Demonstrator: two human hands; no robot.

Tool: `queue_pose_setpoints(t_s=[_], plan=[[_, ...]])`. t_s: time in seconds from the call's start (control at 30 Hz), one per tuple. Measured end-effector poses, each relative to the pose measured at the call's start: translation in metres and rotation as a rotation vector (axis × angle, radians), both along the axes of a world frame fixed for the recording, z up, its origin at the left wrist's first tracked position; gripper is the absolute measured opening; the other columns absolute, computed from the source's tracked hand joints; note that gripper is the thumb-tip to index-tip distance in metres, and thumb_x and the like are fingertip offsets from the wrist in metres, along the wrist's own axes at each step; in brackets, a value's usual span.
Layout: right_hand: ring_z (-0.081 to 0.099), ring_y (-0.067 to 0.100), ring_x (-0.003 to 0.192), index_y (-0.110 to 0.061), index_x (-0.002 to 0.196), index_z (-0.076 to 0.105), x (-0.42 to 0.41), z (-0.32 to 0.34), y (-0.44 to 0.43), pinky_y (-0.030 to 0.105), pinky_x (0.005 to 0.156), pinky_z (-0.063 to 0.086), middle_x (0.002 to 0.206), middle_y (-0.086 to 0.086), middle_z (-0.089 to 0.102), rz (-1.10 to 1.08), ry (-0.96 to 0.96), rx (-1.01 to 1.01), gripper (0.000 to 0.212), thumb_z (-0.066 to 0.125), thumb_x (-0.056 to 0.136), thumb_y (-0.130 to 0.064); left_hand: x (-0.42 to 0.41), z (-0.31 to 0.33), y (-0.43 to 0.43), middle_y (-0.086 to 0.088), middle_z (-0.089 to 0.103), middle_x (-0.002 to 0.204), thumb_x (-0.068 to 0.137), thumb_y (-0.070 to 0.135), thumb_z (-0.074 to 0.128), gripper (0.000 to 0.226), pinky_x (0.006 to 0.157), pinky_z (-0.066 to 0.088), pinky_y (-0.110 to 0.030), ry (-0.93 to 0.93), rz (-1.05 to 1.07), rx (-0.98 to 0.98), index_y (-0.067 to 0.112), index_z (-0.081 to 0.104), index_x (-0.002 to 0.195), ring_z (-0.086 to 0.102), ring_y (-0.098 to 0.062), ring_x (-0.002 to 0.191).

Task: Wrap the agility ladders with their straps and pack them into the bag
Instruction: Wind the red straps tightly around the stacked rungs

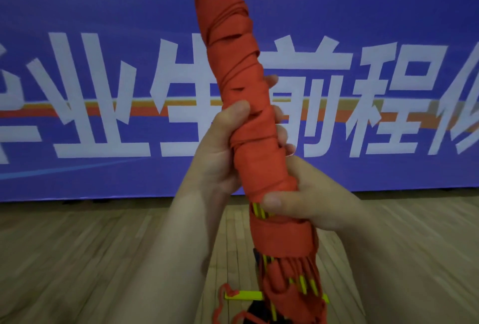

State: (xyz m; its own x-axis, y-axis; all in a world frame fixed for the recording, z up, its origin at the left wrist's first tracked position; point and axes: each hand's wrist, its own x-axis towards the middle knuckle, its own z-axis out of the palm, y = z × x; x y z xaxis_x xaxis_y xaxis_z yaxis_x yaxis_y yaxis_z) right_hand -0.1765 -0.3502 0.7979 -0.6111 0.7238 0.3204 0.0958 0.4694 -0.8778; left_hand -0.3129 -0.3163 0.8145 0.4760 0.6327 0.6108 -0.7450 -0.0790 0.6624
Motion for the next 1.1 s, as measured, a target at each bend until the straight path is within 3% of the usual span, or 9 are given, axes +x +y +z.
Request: queue_pose_setpoints(t_s=[0.17,0.23,0.3,0.37,0.53,0.77,0.97,1.03,1.1], plan=[[0.07,0.022,0.074,-0.01,0.086,0.067,0.006,0.007,0.009,0.04,0.074,0.059,0.076,0.007,0.071,-0.195,-0.133,0.17,0.054,0.073,0.055,-0.053,0.005,0.017,-0.01,0.008,0.068,0.067,0.065,0.009,0.08,0.034,0.056,0.052,-0.022,0.182,0.81,0.113,0.016,0.061,0.093,0.066,-0.008,0.06],[0.071,0.017,0.076,-0.017,0.091,0.071,0.003,0.001,0.011,0.033,0.071,0.059,0.08,0.004,0.073,-0.111,-0.033,0.118,0.041,0.073,0.059,-0.041,0.005,0.013,-0.008,0.002,0.072,0.084,0.06,0.02,0.082,0.049,0.065,0.055,-0.027,0.152,0.706,0.081,0.013,0.062,0.104,0.069,-0.013,0.074],[0.07,0.007,0.076,-0.032,0.089,0.074,0.002,-0.005,0.012,0.021,0.066,0.055,0.08,-0.006,0.074,0.015,0.091,0.012,0.035,0.077,0.054,-0.033,0.003,0.008,-0.009,-0.014,0.067,0.111,0.056,0.038,0.083,0.067,0.08,0.056,-0.038,0.099,0.294,0.013,0.008,0.062,0.112,0.068,-0.027,0.094],[0.07,0.003,0.078,-0.041,0.088,0.074,0.003,-0.008,0.008,0.019,0.067,0.054,0.082,-0.011,0.074,0.062,0.087,-0.027,0.044,0.086,0.046,-0.044,-0.001,0.008,-0.013,-0.016,0.066,0.112,0.061,0.044,0.078,0.059,0.083,0.054,-0.039,0.128,0.095,0.054,0.008,0.067,0.106,0.067,-0.029,0.094],[0.063,0.022,0.062,-0.008,0.078,0.065,0.004,-0.001,0.001,0.051,0.065,0.053,0.067,0.01,0.065,-0.277,-0.338,0.229,0.08,0.07,0.043,-0.08,0.002,0.019,-0.016,0.003,0.066,0.071,0.067,0.011,0.08,0.035,0.053,0.052,-0.025,0.191,0.815,0.113,0.018,0.06,0.095,0.064,-0.013,0.059],[0.058,0.029,0.062,0.008,0.077,0.061,0.008,0.001,0.006,0.042,0.061,0.05,0.068,0.028,0.059,-0.125,-0.072,0.14,0.077,0.078,0.054,-0.064,-0.008,0.017,-0.004,-0.01,0.07,0.091,0.059,0.034,0.081,0.06,0.074,0.058,-0.043,0.048,0.058,0.094,0.016,0.061,0.112,0.069,-0.025,0.079],[0.07,0.025,0.086,-0.015,0.091,0.068,0.006,-0.006,0.004,0.052,0.079,0.055,0.088,0.01,0.071,-0.188,-0.214,0.16,0.05,0.072,0.06,-0.053,0.006,0.016,-0.015,0.01,0.066,0.068,0.067,0.012,0.079,0.043,0.052,0.05,-0.021,0.216,0.826,0.142,0.014,0.057,0.104,0.062,-0.006,0.057],[0.07,0.026,0.091,-0.018,0.097,0.067,0.005,-0.009,0.006,0.052,0.083,0.055,0.094,0.011,0.072,-0.135,-0.149,0.139,0.045,0.075,0.06,-0.043,0.006,0.007,-0.014,0.007,0.07,0.079,0.058,0.025,0.082,0.054,0.059,0.053,-0.025,0.201,0.709,0.133,0.02,0.059,0.107,0.067,-0.009,0.067],[0.069,0.026,0.095,-0.022,0.101,0.066,0.005,-0.009,0.006,0.048,0.085,0.056,0.1,0.011,0.072,-0.044,-0.033,0.086,0.046,0.078,0.059,-0.036,0.003,-0.001,-0.015,-0.005,0.073,0.092,0.053,0.037,0.084,0.069,0.068,0.057,-0.032,0.14,0.309,0.026,0.014,0.063,0.114,0.07,-0.018,0.078]])
